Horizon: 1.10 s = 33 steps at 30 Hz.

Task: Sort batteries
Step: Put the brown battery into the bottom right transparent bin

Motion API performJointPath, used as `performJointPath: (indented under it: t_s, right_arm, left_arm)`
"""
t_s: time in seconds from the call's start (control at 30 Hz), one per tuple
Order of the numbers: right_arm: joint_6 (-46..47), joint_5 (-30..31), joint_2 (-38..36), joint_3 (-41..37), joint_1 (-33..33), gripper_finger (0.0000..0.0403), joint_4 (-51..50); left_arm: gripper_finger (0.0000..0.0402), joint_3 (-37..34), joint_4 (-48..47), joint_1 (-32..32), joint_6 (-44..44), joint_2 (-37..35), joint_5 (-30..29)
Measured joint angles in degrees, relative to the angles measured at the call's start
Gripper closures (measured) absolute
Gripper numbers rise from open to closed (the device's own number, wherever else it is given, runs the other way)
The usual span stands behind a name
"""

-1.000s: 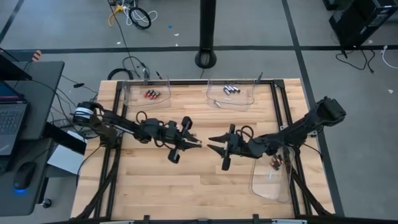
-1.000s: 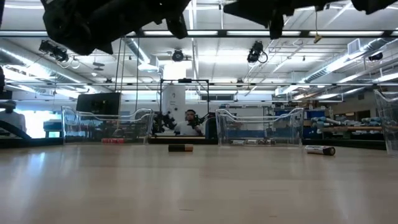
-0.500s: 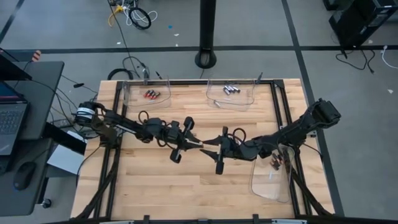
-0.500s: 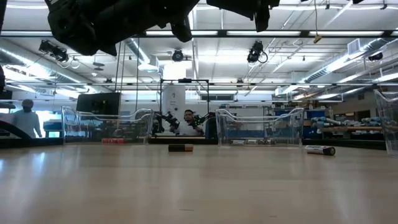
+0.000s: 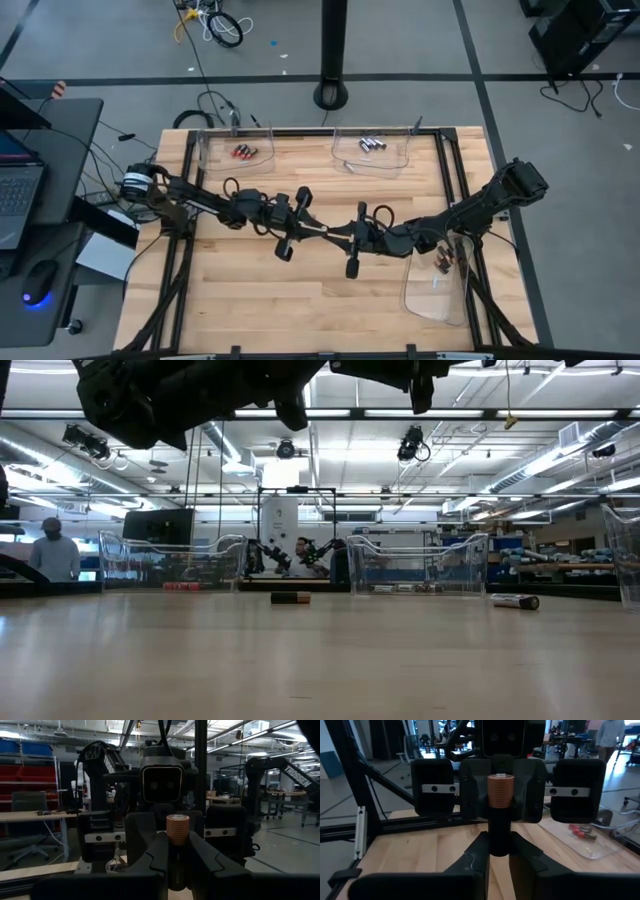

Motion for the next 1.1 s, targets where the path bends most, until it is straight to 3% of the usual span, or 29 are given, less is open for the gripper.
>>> performJointPath:
  t_s: [0.33,0.67,0.8,0.97,1.1]
  right_arm:
    - [-0.56,1.33,-0.37,-0.05,-0.02,0.0347,-0.87]
    - [2.63,3.8,-8.71,-0.07,0.65,0.0347,-12.73]
    - [10.68,4.55,-14.06,0.25,1.19,0.0347,-27.75]
    - [30.4,3.95,-17.04,7.56,3.07,0.0347,-62.33]
    - [42.76,-1.55,-15.07,13.83,7.3,0.0347,-83.17]
  left_arm:
    - [0.031,0.0,-1.07,-0.04,-0.02,-0.04,-2.07]
    - [0.0303,0.0,-1.11,-0.04,3.56,-0.04,-1.38]
    - [0.0303,-0.02,-1.26,0.37,5.85,-0.22,-1.7]
    - [0.0302,-0.28,-2.16,2.09,6.21,-1.14,-1.75]
    - [0.0302,-0.28,-5.17,3.36,6.23,-2.38,-1.51]
